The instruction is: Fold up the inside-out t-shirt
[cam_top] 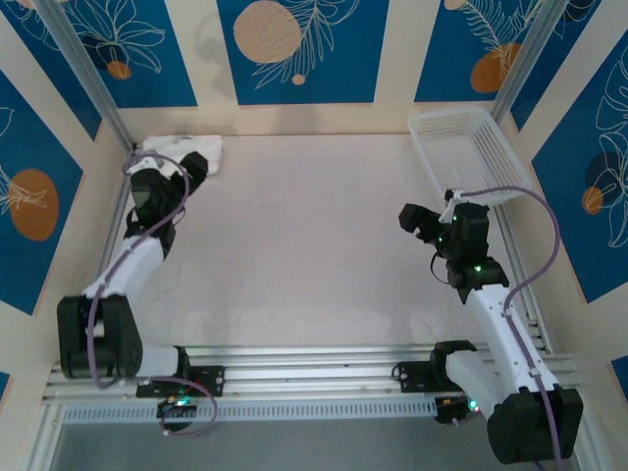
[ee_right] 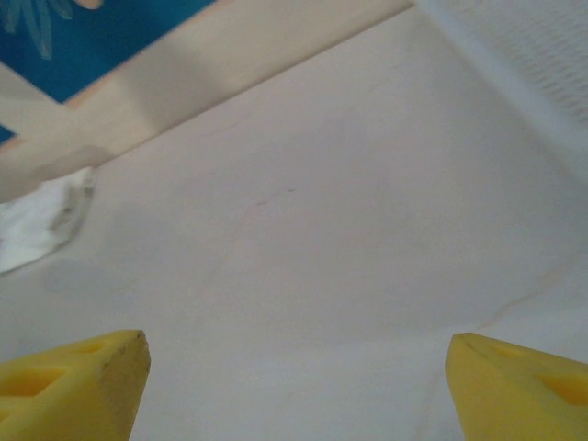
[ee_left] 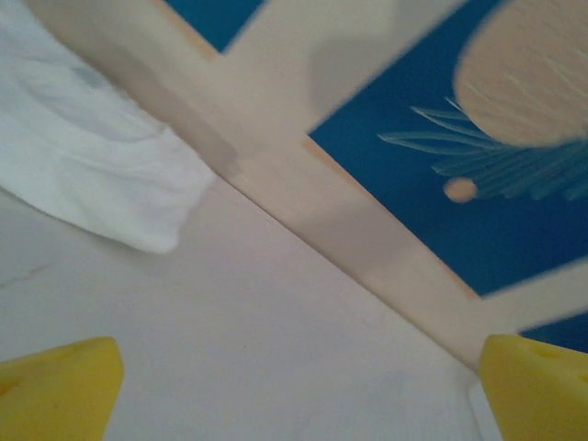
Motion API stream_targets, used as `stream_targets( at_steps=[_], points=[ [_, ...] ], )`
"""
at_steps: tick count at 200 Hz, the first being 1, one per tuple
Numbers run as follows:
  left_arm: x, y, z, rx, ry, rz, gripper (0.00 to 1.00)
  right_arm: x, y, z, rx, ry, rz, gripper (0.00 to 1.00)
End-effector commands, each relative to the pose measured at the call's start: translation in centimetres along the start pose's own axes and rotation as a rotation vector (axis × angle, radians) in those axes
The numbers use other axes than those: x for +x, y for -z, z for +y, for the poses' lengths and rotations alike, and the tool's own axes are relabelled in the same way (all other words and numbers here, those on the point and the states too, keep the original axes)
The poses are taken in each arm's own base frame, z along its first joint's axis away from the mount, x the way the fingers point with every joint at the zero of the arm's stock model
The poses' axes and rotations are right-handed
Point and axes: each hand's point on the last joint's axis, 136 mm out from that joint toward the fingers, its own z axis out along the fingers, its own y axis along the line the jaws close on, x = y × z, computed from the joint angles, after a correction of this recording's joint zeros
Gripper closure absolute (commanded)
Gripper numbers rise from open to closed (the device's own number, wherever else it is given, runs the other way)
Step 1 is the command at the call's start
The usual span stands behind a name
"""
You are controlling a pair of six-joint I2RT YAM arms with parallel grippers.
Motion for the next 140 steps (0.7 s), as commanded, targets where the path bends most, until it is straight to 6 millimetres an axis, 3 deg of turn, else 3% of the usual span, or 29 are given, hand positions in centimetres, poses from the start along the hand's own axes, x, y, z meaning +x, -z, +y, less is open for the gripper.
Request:
stream_targets(
  at_steps=[1,21,35,51,83,102,109,121,140],
  points=[
    [2.7,2.4,-0.6,-0.024,-0.277,0.006,0.00,-0.9,-1.3,-2.5,0.067,0.140,-0.105,0.15],
    [4.6,4.2,-1.8,0.047,-0.450,-0.040,0.00,0.5,-2.9,-6.2,0.197,0.162,-0.095,0.16],
    [5.7,5.2,-1.3,0.040,-0.546,-0.047,0.00,1.3,-4.1,-8.4,0.230,0.139,-0.100,0.16],
    [6.5,6.1,0.1,-0.004,-0.608,-0.032,0.00,1.7,-5.6,-9.3,0.201,0.124,-0.129,0.16],
    [7.3,7.3,2.5,-0.078,-0.688,-0.034,0.00,1.8,-7.8,-9.8,0.171,0.174,-0.231,0.13],
    [7.9,7.7,3.6,-0.117,-0.760,-0.002,0.00,4.1,-9.7,-6.9,0.067,0.335,-0.184,0.05],
    [8.3,7.8,4.2,-0.134,-0.785,0.020,0.00,3.8,-10.1,-6.2,0.021,0.366,-0.249,0.00],
    [8.8,7.8,5.7,-0.179,-0.794,0.022,0.00,4.5,-10.0,-6.6,0.005,0.317,-0.123,0.01],
    [9.2,7.2,8.0,-0.219,-0.737,-0.004,0.00,4.1,-10.5,-6.8,0.010,0.311,-0.132,0.01]
  ],
)
